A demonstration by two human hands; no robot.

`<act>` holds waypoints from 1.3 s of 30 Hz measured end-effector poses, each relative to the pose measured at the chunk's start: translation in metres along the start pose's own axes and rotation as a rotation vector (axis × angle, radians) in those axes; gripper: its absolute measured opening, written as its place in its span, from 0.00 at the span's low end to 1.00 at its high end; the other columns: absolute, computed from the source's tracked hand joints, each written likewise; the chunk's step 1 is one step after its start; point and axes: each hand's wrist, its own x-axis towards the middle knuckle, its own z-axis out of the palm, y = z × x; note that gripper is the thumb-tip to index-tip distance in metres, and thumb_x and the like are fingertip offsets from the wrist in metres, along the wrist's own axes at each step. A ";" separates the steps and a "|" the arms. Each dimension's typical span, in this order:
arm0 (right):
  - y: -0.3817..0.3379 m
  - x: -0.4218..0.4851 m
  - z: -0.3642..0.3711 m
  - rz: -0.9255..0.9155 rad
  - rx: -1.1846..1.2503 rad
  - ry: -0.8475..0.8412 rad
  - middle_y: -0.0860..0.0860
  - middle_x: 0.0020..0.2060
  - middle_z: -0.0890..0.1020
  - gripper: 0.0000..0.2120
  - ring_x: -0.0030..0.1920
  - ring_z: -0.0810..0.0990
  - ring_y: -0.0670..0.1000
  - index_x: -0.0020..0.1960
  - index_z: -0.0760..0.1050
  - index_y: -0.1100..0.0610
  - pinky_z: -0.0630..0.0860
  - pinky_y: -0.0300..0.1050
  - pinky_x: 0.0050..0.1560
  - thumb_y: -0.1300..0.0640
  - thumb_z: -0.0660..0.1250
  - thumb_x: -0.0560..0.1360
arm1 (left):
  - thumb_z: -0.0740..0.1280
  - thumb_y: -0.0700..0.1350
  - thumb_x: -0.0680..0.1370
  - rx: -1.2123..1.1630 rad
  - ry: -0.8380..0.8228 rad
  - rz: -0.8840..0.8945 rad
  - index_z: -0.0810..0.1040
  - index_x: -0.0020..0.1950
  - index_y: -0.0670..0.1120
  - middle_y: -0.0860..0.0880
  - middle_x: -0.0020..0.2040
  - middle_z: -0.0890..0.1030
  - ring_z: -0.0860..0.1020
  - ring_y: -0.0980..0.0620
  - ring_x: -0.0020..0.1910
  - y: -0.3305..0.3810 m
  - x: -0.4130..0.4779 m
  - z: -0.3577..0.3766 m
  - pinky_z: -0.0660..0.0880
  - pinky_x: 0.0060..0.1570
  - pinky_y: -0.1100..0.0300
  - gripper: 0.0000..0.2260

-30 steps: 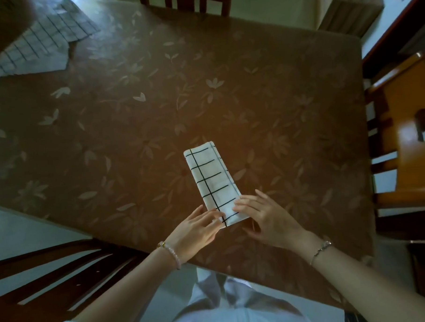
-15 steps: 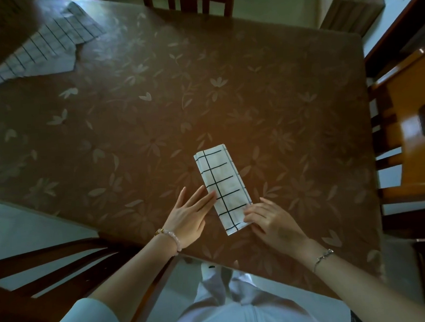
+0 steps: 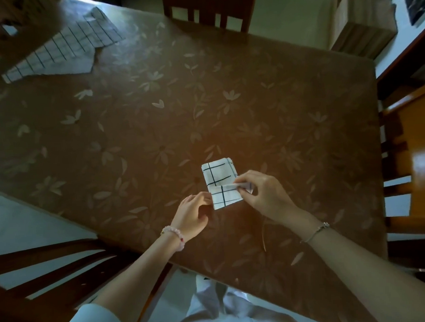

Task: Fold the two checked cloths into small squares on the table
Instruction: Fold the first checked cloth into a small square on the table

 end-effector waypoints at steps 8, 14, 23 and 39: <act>0.012 0.072 0.012 0.151 0.040 -0.133 0.48 0.42 0.81 0.06 0.38 0.77 0.48 0.51 0.79 0.52 0.73 0.40 0.33 0.56 0.66 0.75 | 0.58 0.29 0.75 -0.409 0.283 -0.337 0.73 0.57 0.43 0.49 0.49 0.80 0.79 0.55 0.49 0.008 0.023 -0.024 0.76 0.51 0.65 0.15; 0.028 0.099 0.021 0.266 0.052 -0.190 0.44 0.40 0.79 0.05 0.40 0.77 0.46 0.49 0.78 0.50 0.71 0.39 0.34 0.54 0.64 0.75 | 0.59 0.34 0.77 -0.280 0.301 -0.382 0.75 0.57 0.44 0.50 0.50 0.79 0.77 0.55 0.49 0.003 0.055 -0.036 0.73 0.49 0.68 0.11; 0.048 0.102 0.044 0.217 -0.106 -0.099 0.45 0.45 0.74 0.09 0.49 0.73 0.47 0.54 0.77 0.52 0.67 0.34 0.40 0.52 0.67 0.74 | 0.64 0.39 0.75 0.252 0.366 -0.206 0.74 0.59 0.43 0.48 0.54 0.77 0.75 0.49 0.52 0.006 0.060 -0.019 0.74 0.52 0.57 0.12; 0.056 0.040 0.082 -0.030 -0.463 -0.242 0.52 0.72 0.64 0.23 0.74 0.58 0.50 0.73 0.61 0.58 0.51 0.53 0.71 0.51 0.46 0.81 | 0.49 0.51 0.79 0.684 0.039 -0.068 0.62 0.72 0.41 0.45 0.73 0.62 0.59 0.49 0.73 -0.004 0.054 0.016 0.57 0.70 0.45 0.24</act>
